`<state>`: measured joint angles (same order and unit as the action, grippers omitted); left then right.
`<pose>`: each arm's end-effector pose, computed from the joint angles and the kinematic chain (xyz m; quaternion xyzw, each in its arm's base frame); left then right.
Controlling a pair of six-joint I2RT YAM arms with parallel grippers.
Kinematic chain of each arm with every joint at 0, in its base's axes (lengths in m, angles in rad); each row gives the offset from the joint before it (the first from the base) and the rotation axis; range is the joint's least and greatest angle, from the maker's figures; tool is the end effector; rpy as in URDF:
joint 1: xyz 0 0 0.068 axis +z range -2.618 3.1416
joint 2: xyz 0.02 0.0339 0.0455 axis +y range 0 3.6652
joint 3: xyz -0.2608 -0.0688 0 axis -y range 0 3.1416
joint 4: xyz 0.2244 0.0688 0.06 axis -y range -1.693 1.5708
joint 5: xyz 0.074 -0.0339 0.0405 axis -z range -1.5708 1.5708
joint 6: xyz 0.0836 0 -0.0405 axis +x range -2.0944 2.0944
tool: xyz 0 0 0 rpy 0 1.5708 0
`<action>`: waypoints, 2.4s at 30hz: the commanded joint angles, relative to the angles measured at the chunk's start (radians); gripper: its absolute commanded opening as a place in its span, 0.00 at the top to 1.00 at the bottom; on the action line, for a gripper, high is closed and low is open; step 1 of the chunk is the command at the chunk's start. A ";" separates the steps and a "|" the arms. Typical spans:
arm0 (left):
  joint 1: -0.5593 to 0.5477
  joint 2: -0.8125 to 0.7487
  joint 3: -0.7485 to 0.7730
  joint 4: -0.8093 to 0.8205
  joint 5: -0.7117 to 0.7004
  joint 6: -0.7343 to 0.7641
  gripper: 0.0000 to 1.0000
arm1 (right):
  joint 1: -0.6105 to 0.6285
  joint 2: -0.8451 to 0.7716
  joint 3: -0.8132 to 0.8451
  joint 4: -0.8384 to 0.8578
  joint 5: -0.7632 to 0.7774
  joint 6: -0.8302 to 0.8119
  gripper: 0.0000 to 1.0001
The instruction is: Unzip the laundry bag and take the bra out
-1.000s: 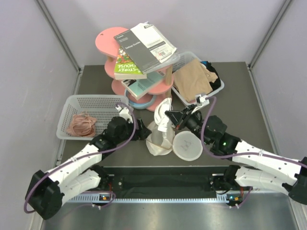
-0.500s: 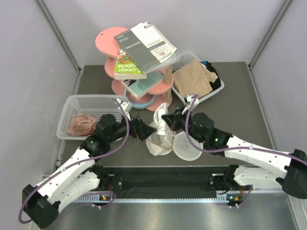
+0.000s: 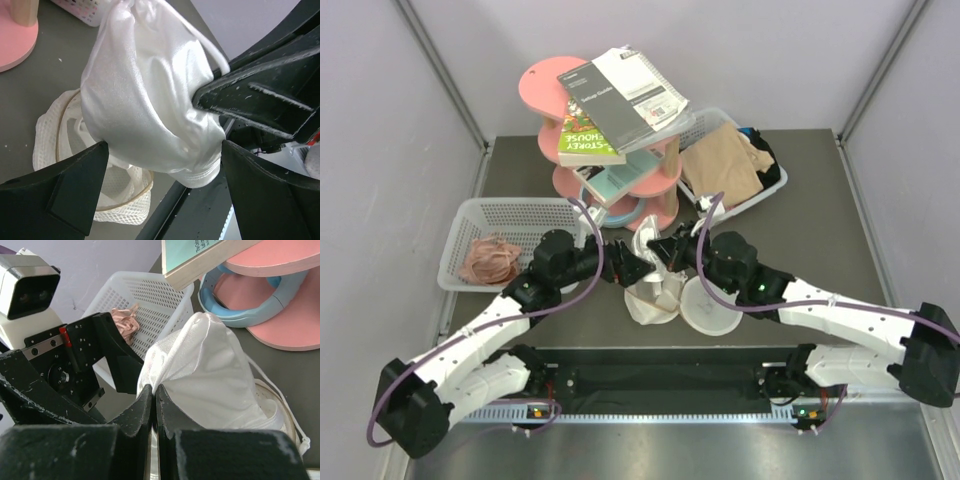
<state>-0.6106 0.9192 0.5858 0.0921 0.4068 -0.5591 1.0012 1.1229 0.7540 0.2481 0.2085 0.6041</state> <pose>0.1776 -0.1647 0.2681 0.1444 0.7674 -0.4661 0.4160 0.1724 0.2371 0.3048 -0.0792 0.7434 0.4202 0.5143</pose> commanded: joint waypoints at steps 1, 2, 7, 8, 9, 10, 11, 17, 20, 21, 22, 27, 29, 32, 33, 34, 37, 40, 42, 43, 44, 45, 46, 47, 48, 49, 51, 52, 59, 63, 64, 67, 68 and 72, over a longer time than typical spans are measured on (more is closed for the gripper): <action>-0.003 0.017 0.002 0.145 0.033 -0.035 0.01 | 0.008 0.029 0.061 0.076 -0.035 0.023 1.00; -0.005 0.023 -0.001 0.150 0.033 -0.044 0.01 | 0.008 0.034 0.062 0.076 -0.037 0.028 1.00; -0.005 0.050 -0.004 0.155 0.024 -0.050 0.11 | 0.010 0.046 0.068 0.100 -0.063 0.040 1.00; -0.005 0.058 -0.004 0.150 0.021 -0.050 0.16 | 0.011 0.046 0.071 0.102 -0.067 0.042 1.00; -0.006 0.061 -0.004 0.147 0.017 -0.051 0.22 | 0.011 0.046 0.073 0.103 -0.067 0.042 1.00; -0.006 0.061 -0.004 0.143 0.001 -0.053 0.30 | 0.013 0.046 0.074 0.105 -0.070 0.045 1.00; -0.006 0.061 -0.004 0.135 -0.006 -0.053 0.42 | 0.013 0.045 0.074 0.106 -0.072 0.043 1.00; -0.006 0.046 -0.001 0.104 -0.062 -0.038 0.89 | 0.013 0.041 0.071 0.106 -0.072 0.046 1.00; -0.006 0.029 0.000 0.081 -0.103 -0.025 1.00 | 0.013 0.041 0.070 0.102 -0.073 0.046 1.00; -0.006 0.023 0.002 0.058 -0.118 -0.019 1.00 | 0.013 0.040 0.070 0.099 -0.072 0.046 1.00; -0.008 0.008 0.005 0.038 -0.135 -0.003 1.00 | 0.013 0.038 0.071 0.086 -0.069 0.043 0.99; -0.005 -0.048 0.039 -0.087 -0.359 0.037 1.00 | 0.013 0.023 0.073 0.046 -0.044 0.026 0.56; -0.006 -0.088 0.060 -0.164 -0.461 0.053 1.00 | 0.013 0.006 0.073 0.022 -0.035 0.020 0.38; -0.003 -0.160 0.092 -0.227 -0.557 0.080 1.00 | 0.013 -0.026 0.068 -0.021 0.000 0.005 0.26; -0.003 -0.174 0.106 -0.242 -0.615 0.100 1.00 | 0.013 -0.034 0.064 -0.032 0.024 -0.001 0.25; -0.002 -0.196 0.135 -0.262 -0.643 0.110 1.00 | 0.013 -0.043 0.061 -0.042 0.034 -0.003 0.23; 0.009 -0.226 0.196 -0.325 -0.713 0.149 1.00 | 0.011 -0.083 0.047 -0.070 0.075 -0.018 0.19; 0.012 -0.247 0.245 -0.371 -0.818 0.182 1.00 | 0.007 -0.115 0.036 -0.095 0.107 -0.026 0.17; 0.015 -0.263 0.261 -0.384 -0.881 0.214 1.00 | 0.004 -0.136 0.027 -0.105 0.117 -0.027 0.16; 0.015 -0.261 0.276 -0.393 -0.945 0.225 1.00 | 0.001 -0.141 0.024 -0.107 0.121 -0.029 0.16; 0.015 -0.260 0.282 -0.399 -0.973 0.237 1.00 | 0.001 -0.152 0.019 -0.110 0.124 -0.029 0.16; 0.014 -0.255 0.289 -0.416 -1.006 0.260 1.00 | -0.003 -0.156 0.016 -0.115 0.127 -0.027 0.16; 0.015 -0.252 0.299 -0.425 -1.076 0.269 1.00 | -0.006 -0.158 0.013 -0.116 0.127 -0.029 0.16; 0.015 -0.249 0.304 -0.430 -1.106 0.280 1.00 | -0.006 -0.164 0.011 -0.121 0.129 -0.029 0.16; 0.020 -0.244 0.305 -0.440 -1.137 0.295 1.00 | -0.007 -0.167 0.008 -0.122 0.131 -0.027 0.16; 0.023 -0.243 0.309 -0.443 -1.160 0.300 1.00 | -0.009 -0.167 0.008 -0.127 0.129 -0.027 0.16; 0.031 -0.243 0.310 -0.451 -1.218 0.304 1.00 | -0.010 -0.172 0.002 -0.127 0.132 -0.024 0.16; 0.038 -0.244 0.309 -0.460 -1.232 0.304 1.00 | -0.012 -0.173 0.001 -0.128 0.132 -0.024 0.16; 0.049 -0.264 0.289 -0.502 -1.370 0.297 1.00 | -0.016 -0.183 -0.008 -0.136 0.131 -0.017 0.16; 0.048 -0.260 0.258 -0.500 -1.313 0.272 1.00 | -0.018 -0.178 -0.012 -0.135 0.124 -0.015 0.17; 0.049 -0.252 0.253 -0.511 -1.310 0.260 1.00 | -0.019 -0.175 -0.012 -0.133 0.120 -0.013 0.16; 0.055 -0.226 0.232 -0.525 -1.283 0.222 1.00 | -0.019 -0.170 -0.012 -0.132 0.117 -0.012 0.16; 0.060 -0.218 0.226 -0.522 -1.275 0.206 1.00 | -0.019 -0.170 -0.010 -0.133 0.115 -0.010 0.16; 0.194 -0.174 0.206 -0.503 -1.118 0.173 1.00 | -0.019 -0.173 -0.015 -0.136 0.112 -0.010 0.16</action>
<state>-0.5312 0.7113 0.8120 -0.4274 -0.8425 -0.3351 0.9859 0.9676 0.7456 0.1013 0.3237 0.5949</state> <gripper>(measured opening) 0.043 0.836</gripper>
